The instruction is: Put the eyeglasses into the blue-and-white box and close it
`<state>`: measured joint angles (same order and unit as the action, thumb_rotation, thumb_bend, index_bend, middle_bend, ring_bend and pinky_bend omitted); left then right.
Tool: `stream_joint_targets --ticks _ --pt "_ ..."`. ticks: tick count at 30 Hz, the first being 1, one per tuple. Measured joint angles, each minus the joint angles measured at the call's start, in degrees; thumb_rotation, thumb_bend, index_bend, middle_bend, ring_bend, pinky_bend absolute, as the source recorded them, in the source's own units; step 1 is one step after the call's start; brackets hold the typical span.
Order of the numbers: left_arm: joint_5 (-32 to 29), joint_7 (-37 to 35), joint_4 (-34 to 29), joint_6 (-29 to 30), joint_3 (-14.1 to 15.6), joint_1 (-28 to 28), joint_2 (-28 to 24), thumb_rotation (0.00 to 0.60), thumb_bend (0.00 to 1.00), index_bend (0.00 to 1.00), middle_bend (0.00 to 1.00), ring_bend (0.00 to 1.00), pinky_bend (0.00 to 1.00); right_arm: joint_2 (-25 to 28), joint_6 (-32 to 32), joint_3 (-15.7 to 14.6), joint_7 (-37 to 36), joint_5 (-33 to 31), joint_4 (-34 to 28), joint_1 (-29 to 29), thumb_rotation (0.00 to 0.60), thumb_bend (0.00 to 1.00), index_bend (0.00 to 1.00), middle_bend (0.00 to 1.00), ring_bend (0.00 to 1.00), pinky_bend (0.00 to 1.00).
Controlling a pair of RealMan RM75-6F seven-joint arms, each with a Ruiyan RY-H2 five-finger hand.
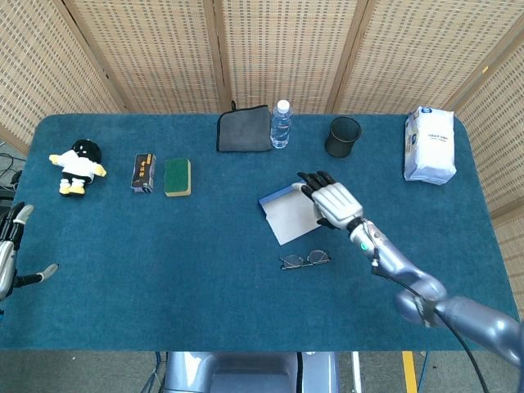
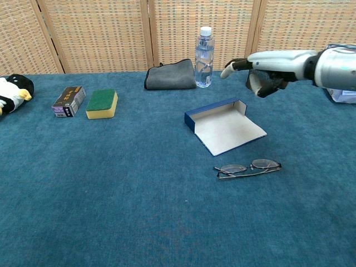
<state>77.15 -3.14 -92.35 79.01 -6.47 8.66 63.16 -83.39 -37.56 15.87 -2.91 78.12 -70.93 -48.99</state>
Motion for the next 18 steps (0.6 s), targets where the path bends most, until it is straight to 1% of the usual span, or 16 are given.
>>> stream_joint_targets --ticks 7,15,18 --pt "-3.4 0.9 0.4 -2.3 -0.9 0.9 0.3 0.6 0.0 0.0 0.0 0.0 0.0 -9.5 6.7 1.9 1.1 -5.7 13.9 -7.5 0.6 1.0 0.15 0.06 0.0 0.0" --pt "-5.6 0.9 0.9 -4.9 -1.4 1.8 0.3 0.6 0.0 0.0 0.0 0.0 0.0 -18.1 15.5 2.8 1.3 -11.6 29.4 -14.5 0.6 1.0 0.16 0.11 0.0 0.02" --pt "-5.9 0.9 1.0 -5.1 -1.5 1.9 0.3 0.6 0.0 0.0 0.0 0.0 0.0 -20.4 18.9 2.8 1.1 -13.5 33.5 -16.6 0.6 1.0 0.21 0.17 0.0 0.02"
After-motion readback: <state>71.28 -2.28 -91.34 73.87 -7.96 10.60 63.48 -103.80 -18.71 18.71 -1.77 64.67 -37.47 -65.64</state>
